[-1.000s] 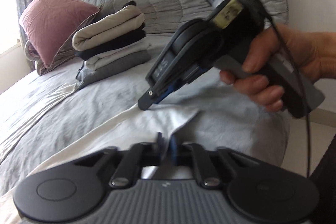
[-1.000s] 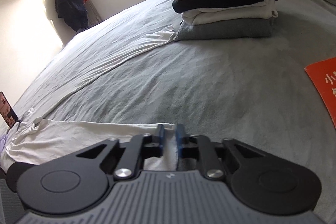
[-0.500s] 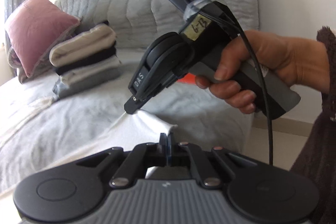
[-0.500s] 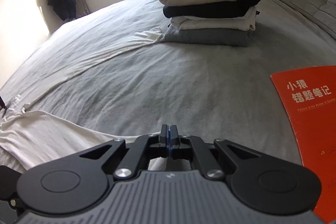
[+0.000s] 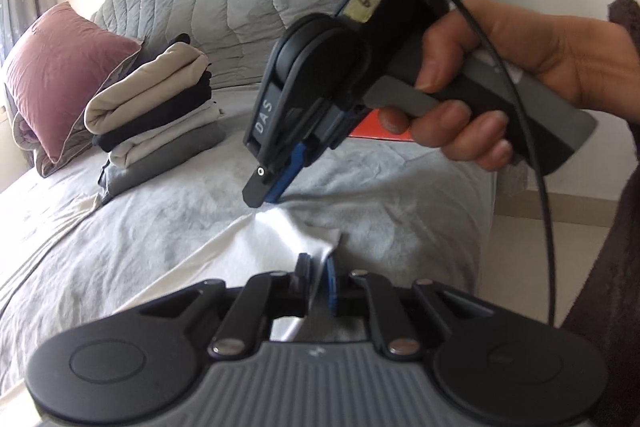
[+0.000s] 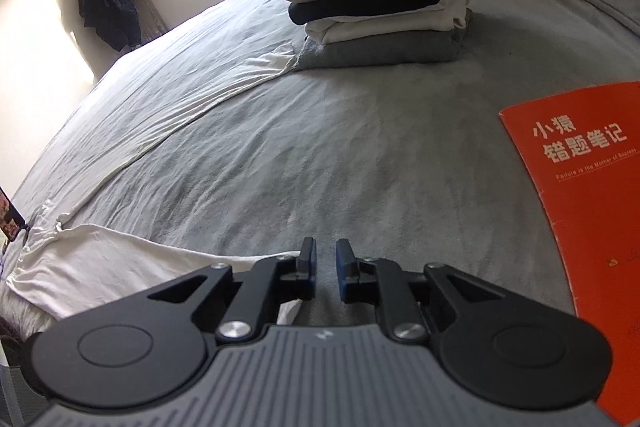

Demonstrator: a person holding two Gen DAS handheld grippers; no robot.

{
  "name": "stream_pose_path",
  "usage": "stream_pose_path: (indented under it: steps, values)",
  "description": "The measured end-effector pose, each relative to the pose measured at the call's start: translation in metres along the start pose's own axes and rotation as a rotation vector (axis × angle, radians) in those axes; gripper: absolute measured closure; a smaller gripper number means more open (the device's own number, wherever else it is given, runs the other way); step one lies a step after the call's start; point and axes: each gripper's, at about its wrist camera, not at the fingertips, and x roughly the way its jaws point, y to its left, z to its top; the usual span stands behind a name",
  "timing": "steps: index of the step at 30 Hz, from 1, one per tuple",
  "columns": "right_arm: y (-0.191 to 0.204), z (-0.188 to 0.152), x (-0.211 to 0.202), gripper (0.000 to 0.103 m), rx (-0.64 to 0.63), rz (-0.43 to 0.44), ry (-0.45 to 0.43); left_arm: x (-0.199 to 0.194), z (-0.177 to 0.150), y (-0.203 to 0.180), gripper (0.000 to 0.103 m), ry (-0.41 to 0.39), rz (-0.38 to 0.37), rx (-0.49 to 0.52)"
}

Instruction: Fold clothes

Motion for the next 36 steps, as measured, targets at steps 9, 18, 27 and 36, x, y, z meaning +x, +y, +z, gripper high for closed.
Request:
stream_pose_path:
  steps: [9, 18, 27, 36]
  values:
    - [-0.001, 0.003, -0.004, 0.086, 0.008, 0.018, -0.018, 0.009, 0.013, 0.008, 0.100, -0.014, -0.093, -0.159]
    - [0.028, 0.011, 0.002, 0.071, -0.074, 0.068, -0.025, -0.026, 0.012, 0.037, 0.064, 0.024, -0.076, -0.185]
    - [0.082, 0.019, 0.027, 0.064, -0.169, 0.151, -0.019, -0.071, -0.028, 0.100, 0.061, 0.132, 0.137, -0.228]
    - [0.154, 0.009, 0.062, 0.064, -0.311, 0.236, 0.034, -0.130, -0.089, 0.166, 0.061, 0.228, 0.333, -0.356]
